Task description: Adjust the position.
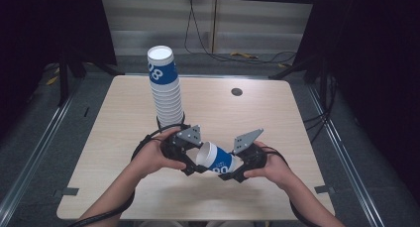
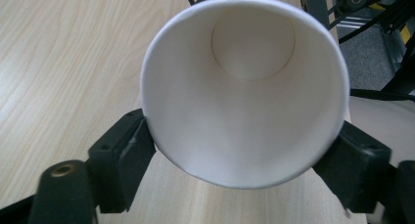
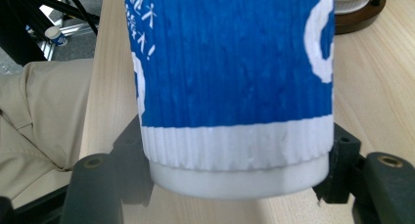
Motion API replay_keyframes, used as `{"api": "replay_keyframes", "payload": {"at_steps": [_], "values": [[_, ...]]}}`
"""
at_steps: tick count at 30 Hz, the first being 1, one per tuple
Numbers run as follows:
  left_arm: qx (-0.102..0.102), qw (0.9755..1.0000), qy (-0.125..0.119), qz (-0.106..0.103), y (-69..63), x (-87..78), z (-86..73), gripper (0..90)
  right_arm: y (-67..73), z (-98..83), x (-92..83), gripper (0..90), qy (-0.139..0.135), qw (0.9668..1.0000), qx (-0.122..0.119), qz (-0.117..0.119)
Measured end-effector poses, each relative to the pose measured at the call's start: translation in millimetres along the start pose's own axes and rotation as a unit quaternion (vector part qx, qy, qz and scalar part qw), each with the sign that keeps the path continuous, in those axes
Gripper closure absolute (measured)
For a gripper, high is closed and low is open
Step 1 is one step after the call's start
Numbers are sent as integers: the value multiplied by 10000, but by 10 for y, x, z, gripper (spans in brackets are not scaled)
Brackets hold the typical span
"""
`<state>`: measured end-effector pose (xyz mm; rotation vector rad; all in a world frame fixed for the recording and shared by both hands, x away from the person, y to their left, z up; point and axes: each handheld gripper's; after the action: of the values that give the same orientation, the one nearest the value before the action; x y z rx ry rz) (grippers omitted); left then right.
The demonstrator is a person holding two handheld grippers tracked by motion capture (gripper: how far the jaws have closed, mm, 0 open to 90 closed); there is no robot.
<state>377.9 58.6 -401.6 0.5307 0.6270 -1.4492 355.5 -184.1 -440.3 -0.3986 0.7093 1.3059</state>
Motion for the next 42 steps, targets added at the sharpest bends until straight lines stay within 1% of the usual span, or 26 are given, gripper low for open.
{"api": "replay_keyframes", "payload": {"at_steps": [2,8,10,12,15,17,18,20,21,23,24,27,28,30,32,33,34,35,37,38,40,41,42], "values": [[42,10000,-38,-18,4,-1,1,180,-1,0,-1,315,-14,10000,-12,-21],[38,10000,-11,-17,8,-8,20,166,-4,7,3,315,-17,10000,10,-27],[26,10000,-21,-39,13,-12,30,161,-6,13,4,315,4,10000,-22,-28],[95,10000,-20,-17,11,-22,44,161,-4,19,2,314,17,10000,-26,-27],[97,10000,-17,-14,8,-20,55,159,-4,21,3,314,15,10000,-28,-19],[11,10000,4,-19,7,-18,58,157,-4,24,8,315,43,10000,-38,-50],[19,10000,-1,4,9,-15,59,157,-3,27,10,314,62,10000,-42,-66],[14,10000,35,-23,15,-10,61,156,-4,32,15,314,90,9999,-57,-86],[27,10000,32,15,8,-5,60,157,-2,33,19,315,101,9999,-48,-75],[-17,10000,50,16,6,-1,60,157,-4,31,24,315,115,9999,-58,-75],[-3,10000,70,11,8,-1,58,164,-4,29,24,314,126,9999,-65,-78],[-54,10000,59,20,6,-6,47,192,-1,24,26,315,123,9998,-59,-111],[-19,10000,57,2,8,-10,48,204,-2,24,25,314,128,9998,-51,-113],[19,10000,49,35,5,-27,53,224,2,22,28,312,115,9998,-28,-132],[19,10000,39,26,-1,-41,59,235,3,15,30,308,48,9999,11,-122],[-17,10000,51,50,-6,-56,66,239,4,13,34,306,38,9999,29,-115],[-38,10000,42,22,-6,-58,68,243,6,12,39,289,9,9999,60,-127],[4,9999,123,3,-8,-64,75,244,7,14,43,256,-11,9998,81,-175],[44,9999,161,18,-14,-72,85,247,10,21,54,241,-57,9997,118,-191],[11,9999,160,5,-14,-74,86,248,14,26,54,223,-63,9997,109,-229],[-29,9998,193,31,-20,-82,85,249,13,29,60,200,-91,9996,142,-216],[1,9997,241,40,-24,-88,83,249,13,29,60,178,-74,9995,169,-258],[17,9997,257,44,-19,-95,81,248,8,25,58,174,-66,9995,162,-271]]}}
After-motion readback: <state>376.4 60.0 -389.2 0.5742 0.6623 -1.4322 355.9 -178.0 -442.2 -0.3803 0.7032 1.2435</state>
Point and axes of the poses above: each handheld gripper's, and its own axes: x roughly forward along the jaws, z roughly out of its top, y roughly to its left, and after that the axes turned 2 degrees about -y, right-handed
